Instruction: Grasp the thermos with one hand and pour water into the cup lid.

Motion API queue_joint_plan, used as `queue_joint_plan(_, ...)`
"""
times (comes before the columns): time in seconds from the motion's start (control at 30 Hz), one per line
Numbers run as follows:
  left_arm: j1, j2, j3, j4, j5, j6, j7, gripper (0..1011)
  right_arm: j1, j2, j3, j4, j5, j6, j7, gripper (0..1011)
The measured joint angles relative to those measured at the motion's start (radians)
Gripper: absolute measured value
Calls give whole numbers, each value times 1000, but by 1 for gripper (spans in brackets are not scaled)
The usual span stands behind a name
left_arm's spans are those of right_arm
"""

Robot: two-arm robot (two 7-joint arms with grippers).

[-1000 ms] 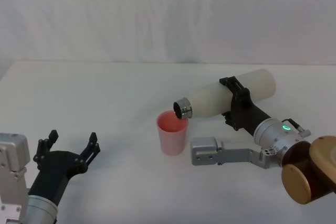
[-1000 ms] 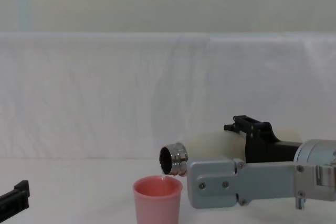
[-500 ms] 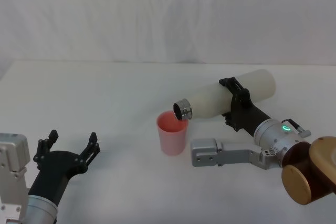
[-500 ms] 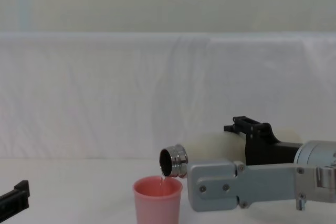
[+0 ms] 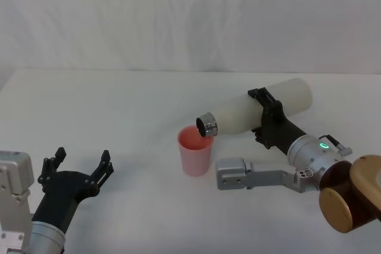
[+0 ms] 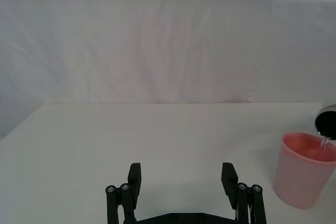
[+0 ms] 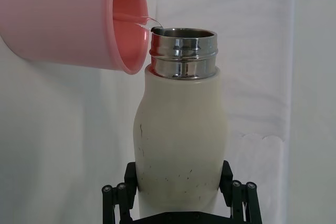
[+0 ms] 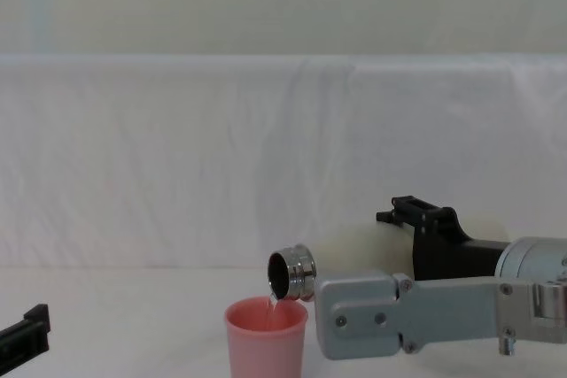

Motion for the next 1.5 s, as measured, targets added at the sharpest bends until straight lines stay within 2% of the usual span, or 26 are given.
queue_joint_plan(0.33, 0, 0, 0, 0, 0, 0, 0, 1001, -2, -8, 5, 3, 8, 0, -4, 950)
queue_joint_plan(0.53, 0, 0, 0, 0, 0, 0, 0, 1001, -13, -20, 20, 9, 32, 1, -20, 950)
queue_joint_plan(1.13, 0, 0, 0, 0, 0, 0, 0, 1001, -84, -72, 131, 3, 190, -28, -96, 950)
queue_joint_plan(1.5, 0, 0, 0, 0, 0, 0, 0, 1001, -140, -90, 191, -38, 268, -50, -127, 950)
